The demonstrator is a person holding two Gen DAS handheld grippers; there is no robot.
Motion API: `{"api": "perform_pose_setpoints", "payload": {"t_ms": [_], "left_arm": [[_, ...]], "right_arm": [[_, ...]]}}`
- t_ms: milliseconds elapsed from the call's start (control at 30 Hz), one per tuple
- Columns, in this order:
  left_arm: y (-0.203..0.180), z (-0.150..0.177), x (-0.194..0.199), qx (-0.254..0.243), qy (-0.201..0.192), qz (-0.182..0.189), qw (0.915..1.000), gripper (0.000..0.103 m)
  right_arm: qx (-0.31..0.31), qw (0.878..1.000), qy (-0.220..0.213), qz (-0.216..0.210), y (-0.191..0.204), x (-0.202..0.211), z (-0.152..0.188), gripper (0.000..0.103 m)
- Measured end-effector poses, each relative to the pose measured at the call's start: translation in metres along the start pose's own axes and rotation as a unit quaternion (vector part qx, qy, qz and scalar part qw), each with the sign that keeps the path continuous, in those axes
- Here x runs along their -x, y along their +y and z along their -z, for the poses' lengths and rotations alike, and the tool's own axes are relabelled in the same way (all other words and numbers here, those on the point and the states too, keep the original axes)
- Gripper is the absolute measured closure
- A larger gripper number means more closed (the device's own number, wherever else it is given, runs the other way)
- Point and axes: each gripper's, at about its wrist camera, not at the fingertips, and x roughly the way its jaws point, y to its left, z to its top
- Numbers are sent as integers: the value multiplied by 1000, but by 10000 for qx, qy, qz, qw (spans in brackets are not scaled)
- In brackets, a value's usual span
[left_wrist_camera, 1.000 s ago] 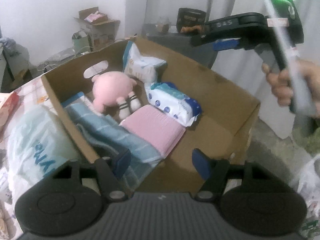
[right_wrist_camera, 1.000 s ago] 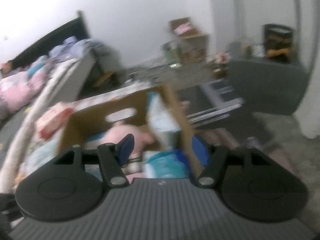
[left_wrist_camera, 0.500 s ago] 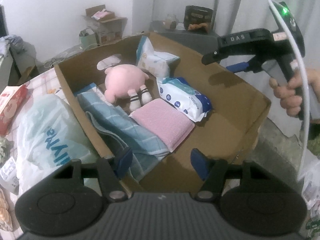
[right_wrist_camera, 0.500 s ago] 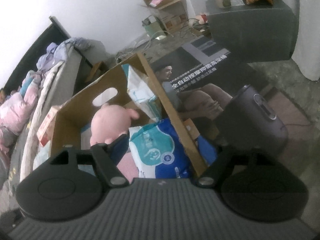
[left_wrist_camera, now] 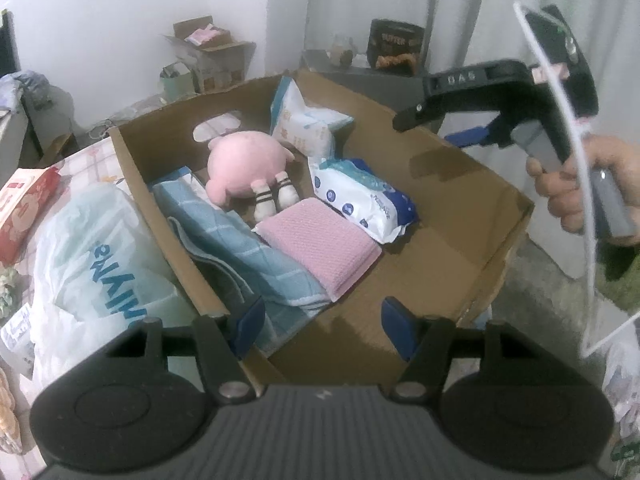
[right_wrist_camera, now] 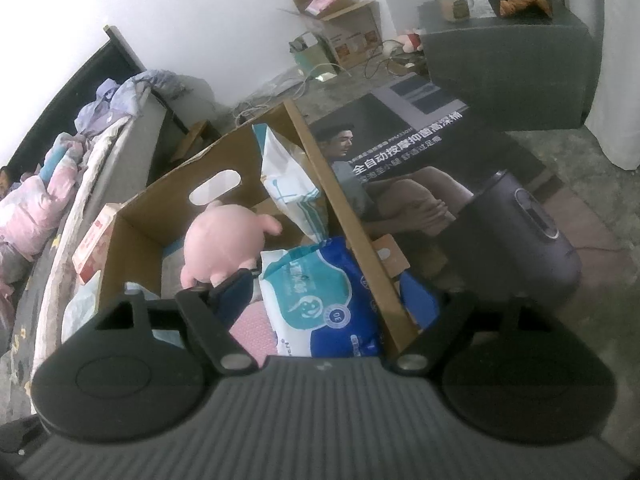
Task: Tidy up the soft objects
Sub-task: 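Move the right gripper to the white yogurt cup on the bed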
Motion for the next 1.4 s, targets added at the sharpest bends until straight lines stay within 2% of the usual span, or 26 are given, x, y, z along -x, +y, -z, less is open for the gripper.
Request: {"api": "perform_pose_setpoints", "payload": {"t_ms": [167,333,533,667,833,1033,1100,1167,1267,1300,1400], "left_arm": [[6,5,30,178,-702,-253,9970,20],[25,15,74,357,-1232,-566,9901,14],[62,50,122,971,-1569,-1083,9768,12],[92,85,145,1425,-1586,-1560,9645,12],[126,122,158,1924,-1448,-1959,9506,13],[156,140,147,2154,-1491,-2343,9362,13],[168,140,138,2237,-1435,-2556,9295,19],[178,141,133,2299,-1400,-2667,9254,23],[190,143,126,2377,-1329,-2717,9230,24],[194,143,123,2390,-1299,-2712,9233,24],[205,145,117,2432,-1228,-2661,9247,24]], "right_arm": [[26,10000,-33,20,-1,-1,0,21],[135,9996,-240,12,7,13,1,21],[690,9948,-747,-89,50,47,0,21],[1058,9895,-769,-614,94,59,7,20],[1646,9759,-349,-1387,167,53,29,20],[2486,9443,464,-2104,278,21,61,20],[2744,9315,748,-2269,314,3,73,21],[2935,9221,994,-2316,346,-14,86,25],[3138,9108,1342,-2323,388,-43,101,41],[3191,9083,1445,-2286,400,-56,105,47],[3383,9053,1550,-2049,427,-89,116,53]]}}
